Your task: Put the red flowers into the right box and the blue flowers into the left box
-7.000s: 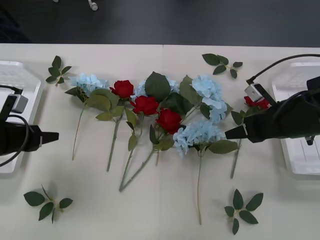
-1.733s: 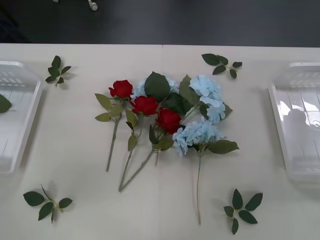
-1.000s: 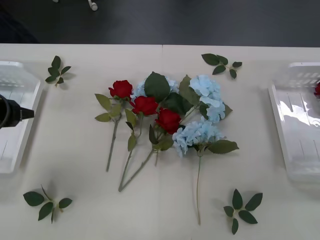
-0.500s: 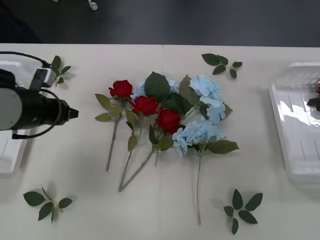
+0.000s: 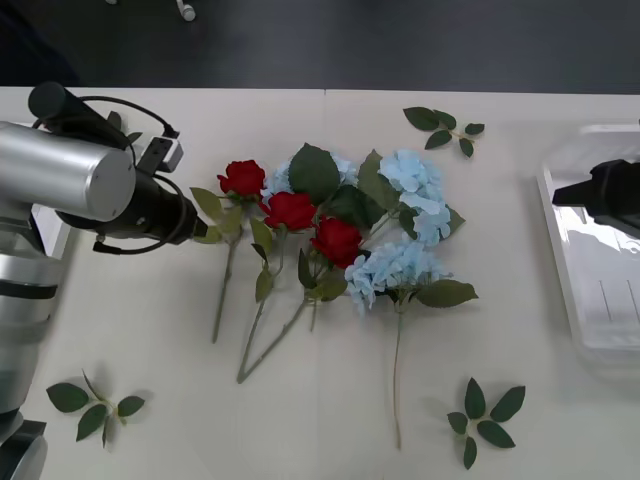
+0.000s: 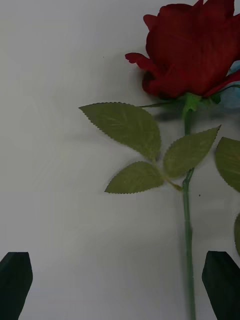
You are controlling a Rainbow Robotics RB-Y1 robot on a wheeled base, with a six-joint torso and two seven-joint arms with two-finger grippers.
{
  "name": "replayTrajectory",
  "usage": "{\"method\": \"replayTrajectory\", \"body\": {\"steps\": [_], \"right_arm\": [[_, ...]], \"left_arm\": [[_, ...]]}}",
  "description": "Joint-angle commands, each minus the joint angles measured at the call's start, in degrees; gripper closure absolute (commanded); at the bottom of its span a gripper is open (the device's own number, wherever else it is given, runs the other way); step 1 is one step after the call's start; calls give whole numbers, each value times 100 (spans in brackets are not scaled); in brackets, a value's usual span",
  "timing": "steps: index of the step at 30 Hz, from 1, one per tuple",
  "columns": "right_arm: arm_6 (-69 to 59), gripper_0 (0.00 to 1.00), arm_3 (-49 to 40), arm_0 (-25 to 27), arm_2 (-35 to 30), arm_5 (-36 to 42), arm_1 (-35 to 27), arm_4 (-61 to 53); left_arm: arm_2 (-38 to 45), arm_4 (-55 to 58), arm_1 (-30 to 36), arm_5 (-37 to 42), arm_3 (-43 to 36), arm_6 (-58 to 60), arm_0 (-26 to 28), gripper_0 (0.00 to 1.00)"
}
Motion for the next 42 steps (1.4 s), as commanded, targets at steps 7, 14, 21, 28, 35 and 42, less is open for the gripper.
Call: {"method": "replayTrajectory", "body": {"steps": [7,14,21,28,35,42], "right_arm": [[1349,30,-1218,807,-1230,781,1215,-232],[2246,30,-1499,1300,-1309,781,1365,-531],[3019,30,-1605,1361,-1177,1018,1409,-724],[3502,30,-1772,1572,-764,693,1189,-733],[3608,30,-1921,1809,-61,-151,609,-689],[3564,30,-1921,1801,686,-652,248,-390]], "left_arm": [[11,-214,-501,-503,922,-270,-535,0],[-253,-284,-554,-758,1546,-305,-825,0],[-402,-372,-677,-1118,2293,-305,-1167,0],[-393,-513,-853,-1479,2715,-314,-1273,0],[-393,-653,-949,-1549,2855,-314,-1264,0],[-455,-777,-984,-1619,2978,-349,-1264,0]]}}
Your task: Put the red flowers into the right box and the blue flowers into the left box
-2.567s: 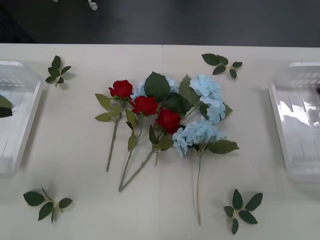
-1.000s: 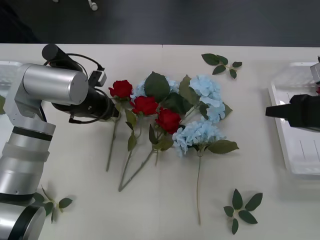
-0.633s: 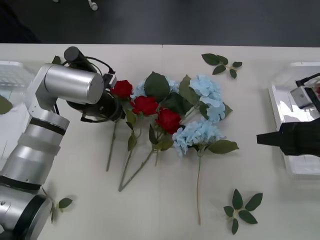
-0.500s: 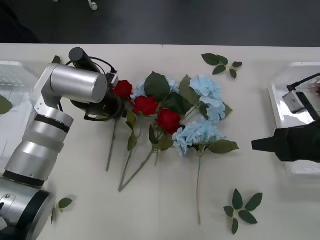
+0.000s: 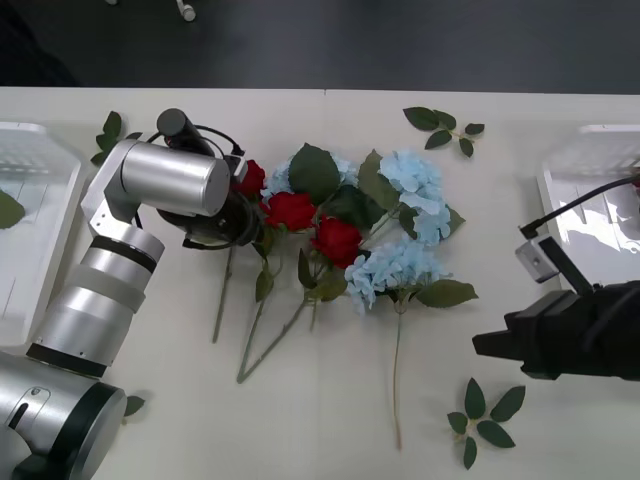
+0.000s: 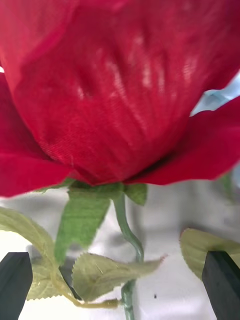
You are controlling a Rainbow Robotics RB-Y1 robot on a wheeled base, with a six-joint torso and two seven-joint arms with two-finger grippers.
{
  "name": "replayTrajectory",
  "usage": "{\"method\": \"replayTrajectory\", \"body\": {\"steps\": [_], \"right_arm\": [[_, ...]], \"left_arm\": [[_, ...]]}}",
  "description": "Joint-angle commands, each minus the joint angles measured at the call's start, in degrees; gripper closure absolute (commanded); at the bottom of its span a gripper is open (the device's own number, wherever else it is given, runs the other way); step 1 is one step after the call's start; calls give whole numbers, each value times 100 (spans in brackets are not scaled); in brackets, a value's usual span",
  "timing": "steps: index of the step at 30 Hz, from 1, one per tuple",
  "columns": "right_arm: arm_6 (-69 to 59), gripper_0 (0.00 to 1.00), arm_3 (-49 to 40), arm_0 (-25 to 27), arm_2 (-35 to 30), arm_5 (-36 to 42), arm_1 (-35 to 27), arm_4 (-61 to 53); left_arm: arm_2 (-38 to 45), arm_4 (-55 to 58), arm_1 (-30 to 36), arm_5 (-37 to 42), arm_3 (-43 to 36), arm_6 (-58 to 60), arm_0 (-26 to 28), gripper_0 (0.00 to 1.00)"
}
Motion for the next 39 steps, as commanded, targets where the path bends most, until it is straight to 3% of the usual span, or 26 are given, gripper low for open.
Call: {"method": "replayTrajectory", "body": {"steps": [1,9,15,18,19,22,27,33,39], "right_arm": [[28,30,-145,-54,198,-43,-72,226],[-34,31,-127,-142,857,-315,-45,780],[-25,30,-119,-159,980,-447,7,850],[-43,30,-119,-159,980,-447,34,859],[-43,30,-119,-159,980,-456,34,859],[-52,30,-119,-186,972,-491,34,859],[-95,30,-119,-230,954,-500,-10,859],[-52,30,-119,-256,664,-298,7,604],[54,30,-119,-247,128,19,78,77]], "left_arm": [[11,-138,-24,-37,-12,-343,-155,0],[-77,-279,-24,-116,93,-351,-155,0],[-112,-323,-32,-195,243,-343,-155,2],[-112,-341,-24,-204,243,-351,-155,39],[-112,-341,-32,-204,243,-351,-155,58],[-121,-367,-32,-239,313,-351,-155,88],[-156,-402,-32,-265,374,-351,-155,100],[-156,-376,-32,-265,339,-360,-155,100],[99,-279,91,-2,-337,-360,-32,100]]}}
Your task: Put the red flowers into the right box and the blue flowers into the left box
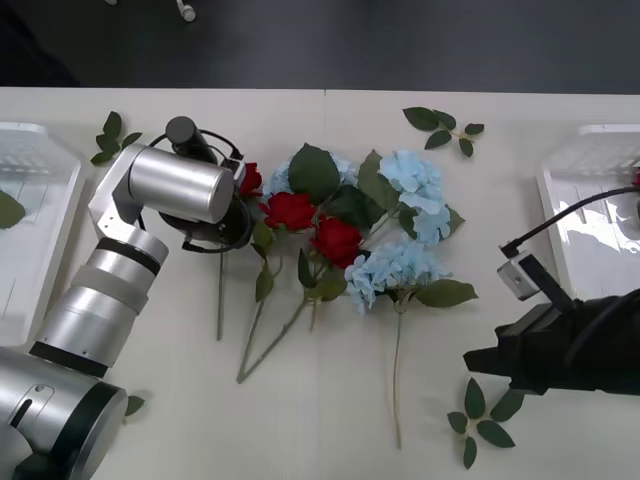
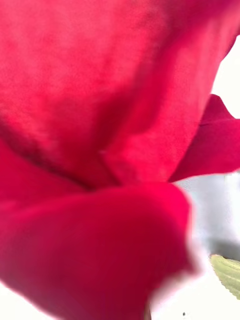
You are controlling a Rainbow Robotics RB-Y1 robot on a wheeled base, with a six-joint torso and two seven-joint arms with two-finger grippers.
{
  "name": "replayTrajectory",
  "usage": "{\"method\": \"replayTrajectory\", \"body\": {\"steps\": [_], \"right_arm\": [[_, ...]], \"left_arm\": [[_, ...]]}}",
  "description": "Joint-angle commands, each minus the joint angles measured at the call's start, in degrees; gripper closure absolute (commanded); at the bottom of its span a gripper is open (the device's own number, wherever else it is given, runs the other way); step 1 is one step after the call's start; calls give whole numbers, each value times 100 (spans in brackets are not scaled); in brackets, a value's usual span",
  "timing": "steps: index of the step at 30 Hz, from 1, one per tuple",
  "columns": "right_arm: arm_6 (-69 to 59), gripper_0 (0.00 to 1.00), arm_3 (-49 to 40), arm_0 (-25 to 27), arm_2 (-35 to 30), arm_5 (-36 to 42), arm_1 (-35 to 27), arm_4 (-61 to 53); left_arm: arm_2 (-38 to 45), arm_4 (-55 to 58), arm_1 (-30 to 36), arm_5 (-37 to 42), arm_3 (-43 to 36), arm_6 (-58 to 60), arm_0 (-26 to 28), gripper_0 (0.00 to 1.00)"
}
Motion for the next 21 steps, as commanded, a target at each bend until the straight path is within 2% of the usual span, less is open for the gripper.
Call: {"method": "replayTrajectory", "body": {"steps": [1,8,12,17,21], "right_arm": [[80,30,-119,-117,-428,118,82,-432],[264,30,-128,-108,-1237,382,-243,-1408],[379,30,-128,-108,-1553,364,-331,-1786],[923,30,-128,33,-1650,-225,-674,-2005],[1178,30,-128,191,-1606,-805,-876,-2163]], "left_arm": [[258,181,152,215,-869,-367,133,100],[636,1112,521,197,-2618,-455,968,100],[873,1490,591,197,-3242,-542,1293,100],[1409,2466,609,197,-3972,-1289,1785,100],[1831,3512,609,197,-4156,-2098,1987,100]]}}
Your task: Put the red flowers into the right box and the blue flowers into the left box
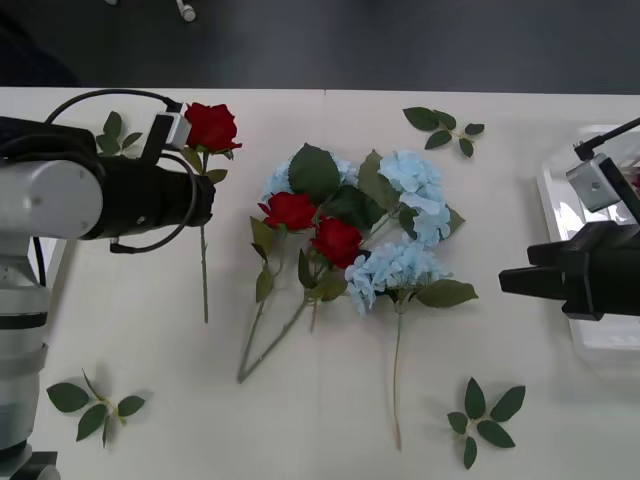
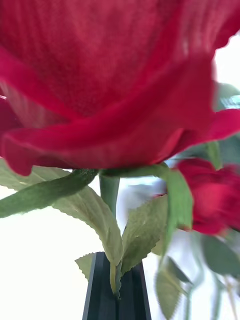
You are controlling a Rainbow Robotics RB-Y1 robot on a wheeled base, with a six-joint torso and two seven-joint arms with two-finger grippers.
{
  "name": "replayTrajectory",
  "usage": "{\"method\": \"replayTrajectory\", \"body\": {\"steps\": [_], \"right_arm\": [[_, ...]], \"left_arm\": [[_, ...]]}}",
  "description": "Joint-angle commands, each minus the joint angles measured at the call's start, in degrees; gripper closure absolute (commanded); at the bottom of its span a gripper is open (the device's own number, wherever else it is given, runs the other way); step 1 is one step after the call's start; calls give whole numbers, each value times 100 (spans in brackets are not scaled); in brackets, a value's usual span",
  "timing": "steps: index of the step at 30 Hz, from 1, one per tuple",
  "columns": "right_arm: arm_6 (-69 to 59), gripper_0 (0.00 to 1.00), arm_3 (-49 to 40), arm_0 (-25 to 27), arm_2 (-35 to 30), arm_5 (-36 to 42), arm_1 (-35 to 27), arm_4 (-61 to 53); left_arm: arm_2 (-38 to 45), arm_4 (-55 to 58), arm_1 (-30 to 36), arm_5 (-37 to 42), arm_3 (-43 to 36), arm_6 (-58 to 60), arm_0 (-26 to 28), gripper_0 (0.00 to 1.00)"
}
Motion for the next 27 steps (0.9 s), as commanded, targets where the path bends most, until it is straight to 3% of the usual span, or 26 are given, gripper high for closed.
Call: {"method": "replayTrajectory", "body": {"steps": [1,7,14,26,27], "right_arm": [[319,30,-127,165,17,-409,-320,-198],[767,31,-136,165,298,-1094,-417,-647],[1093,30,-382,16,1318,-2219,-435,-647],[1180,30,-487,-635,2987,-3547,-83,461],[1189,25,-479,-679,3084,-3714,-83,575]], "left_arm": [[447,905,67,-7,-336,-1155,158,100],[904,2426,67,-7,-336,-2631,369,100],[974,3797,67,2,-336,-3888,554,100],[816,5423,-100,55,-318,-5449,606,100],[816,5511,-144,55,-318,-5449,615,100]]}}
